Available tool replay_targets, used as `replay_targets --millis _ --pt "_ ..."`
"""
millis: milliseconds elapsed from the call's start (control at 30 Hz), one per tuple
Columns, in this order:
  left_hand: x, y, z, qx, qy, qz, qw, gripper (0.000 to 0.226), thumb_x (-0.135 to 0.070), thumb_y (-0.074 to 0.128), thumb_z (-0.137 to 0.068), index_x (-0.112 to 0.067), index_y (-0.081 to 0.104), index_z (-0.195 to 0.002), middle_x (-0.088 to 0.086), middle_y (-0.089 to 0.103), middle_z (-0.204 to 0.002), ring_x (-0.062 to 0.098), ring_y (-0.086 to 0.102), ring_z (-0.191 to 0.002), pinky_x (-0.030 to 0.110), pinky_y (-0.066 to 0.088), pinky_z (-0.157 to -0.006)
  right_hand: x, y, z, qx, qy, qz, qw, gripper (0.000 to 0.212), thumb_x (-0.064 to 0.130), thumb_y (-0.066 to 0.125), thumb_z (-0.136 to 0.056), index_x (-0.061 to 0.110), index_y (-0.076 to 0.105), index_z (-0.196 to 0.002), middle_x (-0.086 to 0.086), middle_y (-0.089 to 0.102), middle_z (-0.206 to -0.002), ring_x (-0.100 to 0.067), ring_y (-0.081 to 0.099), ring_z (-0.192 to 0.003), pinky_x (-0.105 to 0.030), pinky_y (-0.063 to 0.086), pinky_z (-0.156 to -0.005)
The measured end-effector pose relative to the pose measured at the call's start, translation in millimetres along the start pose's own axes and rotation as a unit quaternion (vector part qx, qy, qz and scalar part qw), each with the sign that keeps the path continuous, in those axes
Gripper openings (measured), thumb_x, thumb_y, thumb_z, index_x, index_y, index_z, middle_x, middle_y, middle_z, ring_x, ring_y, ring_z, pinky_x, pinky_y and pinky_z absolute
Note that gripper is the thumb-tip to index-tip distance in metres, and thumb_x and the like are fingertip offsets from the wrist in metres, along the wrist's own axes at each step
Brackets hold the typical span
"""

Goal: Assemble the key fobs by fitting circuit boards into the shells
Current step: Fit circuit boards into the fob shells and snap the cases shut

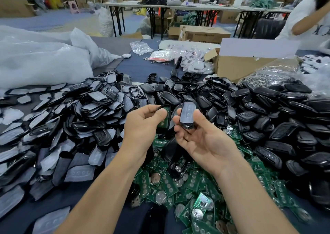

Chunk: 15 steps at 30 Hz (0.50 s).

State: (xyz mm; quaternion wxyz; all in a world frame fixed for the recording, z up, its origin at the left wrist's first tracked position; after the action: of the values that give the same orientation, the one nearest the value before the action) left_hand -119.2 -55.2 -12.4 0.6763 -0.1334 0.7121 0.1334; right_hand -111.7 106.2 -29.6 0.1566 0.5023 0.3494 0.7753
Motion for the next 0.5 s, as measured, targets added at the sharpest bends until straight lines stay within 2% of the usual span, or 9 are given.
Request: replay_targets --millis 67,100,233,300,400,500 --pt "-2 -1 3 -0.001 -0.013 0.015 1.000 0.008 -0.021 0.083 -0.087 -0.025 0.080 -0.080 0.013 0.080 -0.091 0.036 0.075 -0.092 0.048 0.061 -0.089 2 -1 1 -0.014 -0.007 0.014 1.000 0.042 0.033 0.071 -0.078 0.005 0.077 -0.109 -0.015 0.077 -0.108 -0.018 0.072 -0.077 -0.029 0.053 -0.076" --pt "-3 -1 4 -0.002 -0.014 0.021 1.000 0.007 -0.024 0.084 -0.084 -0.026 0.081 -0.079 0.018 0.078 -0.093 0.040 0.075 -0.091 0.053 0.062 -0.088 2 -2 2 -0.020 -0.011 0.023 0.999 0.039 0.032 0.073 -0.076 0.007 0.080 -0.104 -0.014 0.077 -0.108 -0.018 0.072 -0.079 -0.029 0.052 -0.075" --pt "-11 3 8 -0.001 0.010 0.007 1.000 0.005 -0.034 0.077 -0.071 -0.031 0.077 -0.075 0.020 0.075 -0.083 0.030 0.069 -0.070 0.043 0.064 -0.061 3 1 2 -0.027 -0.021 0.056 0.998 0.021 0.030 0.075 -0.074 0.015 0.086 -0.085 -0.009 0.079 -0.106 -0.016 0.071 -0.089 -0.028 0.050 -0.074" --pt "-12 4 7 0.003 0.026 -0.018 0.999 0.006 -0.034 0.076 -0.072 -0.030 0.075 -0.077 0.017 0.073 -0.073 0.023 0.061 -0.060 0.045 0.060 -0.059 3 2 2 -0.031 -0.024 0.074 0.997 0.018 0.028 0.075 -0.073 0.017 0.086 -0.082 -0.007 0.080 -0.105 -0.014 0.072 -0.085 -0.027 0.053 -0.072" --pt "-13 1 6 -0.013 0.053 -0.043 0.998 0.006 -0.035 0.075 -0.072 -0.032 0.073 -0.076 0.001 0.068 -0.058 0.013 0.048 -0.050 0.031 0.045 -0.050 2 2 1 -0.035 -0.021 0.082 0.996 0.012 0.027 0.078 -0.070 0.019 0.085 -0.077 -0.006 0.080 -0.105 -0.012 0.074 -0.081 -0.028 0.058 -0.074" --pt "-12 -3 7 -0.033 0.055 -0.040 0.997 0.005 -0.031 0.076 -0.076 -0.033 0.074 -0.080 0.004 0.073 -0.065 0.013 0.056 -0.054 0.030 0.051 -0.052 1 2 1 -0.033 -0.017 0.084 0.996 0.010 0.027 0.079 -0.070 0.020 0.084 -0.074 -0.006 0.080 -0.102 -0.013 0.075 -0.079 -0.031 0.061 -0.076"
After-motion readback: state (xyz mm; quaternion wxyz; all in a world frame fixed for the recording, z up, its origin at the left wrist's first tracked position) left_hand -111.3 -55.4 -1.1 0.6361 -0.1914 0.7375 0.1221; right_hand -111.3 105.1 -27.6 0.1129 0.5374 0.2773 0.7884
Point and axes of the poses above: each hand's wrist, its own z-axis away from the middle knuckle, its own y-axis out of the palm, x = y × z, the point moved 9 cm from there along -z, towards the middle knuckle
